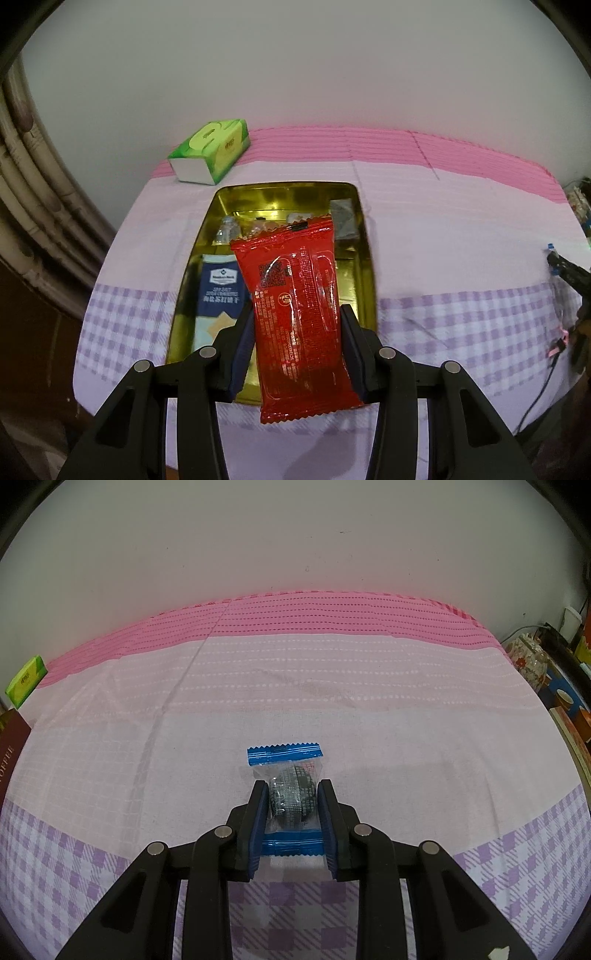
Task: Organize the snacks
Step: 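Carry the red bag with the left gripper and lower it into the tin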
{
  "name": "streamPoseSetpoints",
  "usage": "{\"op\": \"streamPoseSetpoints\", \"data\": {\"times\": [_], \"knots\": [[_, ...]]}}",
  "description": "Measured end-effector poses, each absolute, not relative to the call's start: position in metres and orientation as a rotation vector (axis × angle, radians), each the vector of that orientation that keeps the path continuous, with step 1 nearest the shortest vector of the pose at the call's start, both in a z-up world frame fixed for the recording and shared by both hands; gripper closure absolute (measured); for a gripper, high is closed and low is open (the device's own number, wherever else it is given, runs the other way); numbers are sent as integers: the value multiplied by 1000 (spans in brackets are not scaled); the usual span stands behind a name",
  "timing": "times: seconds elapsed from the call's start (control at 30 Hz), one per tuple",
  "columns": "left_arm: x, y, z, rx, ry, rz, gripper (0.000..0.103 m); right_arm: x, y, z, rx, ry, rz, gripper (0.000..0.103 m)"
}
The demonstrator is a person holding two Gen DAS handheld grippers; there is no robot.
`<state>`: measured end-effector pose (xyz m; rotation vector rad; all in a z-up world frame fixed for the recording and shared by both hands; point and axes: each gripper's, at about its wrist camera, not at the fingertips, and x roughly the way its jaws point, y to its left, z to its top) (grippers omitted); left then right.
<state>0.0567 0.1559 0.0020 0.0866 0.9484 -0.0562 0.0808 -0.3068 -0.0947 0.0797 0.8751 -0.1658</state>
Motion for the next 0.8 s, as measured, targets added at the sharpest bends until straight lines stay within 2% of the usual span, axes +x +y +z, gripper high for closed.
{"op": "streamPoseSetpoints", "data": {"times": [0.4,0.8], "knots": [[81,203,-26,-26,1005,-13,58,81,-307,-95,78,875,-167,79],[87,195,-38,20,1021,0,58,82,-306,-94,83,875,-164,78]]}}
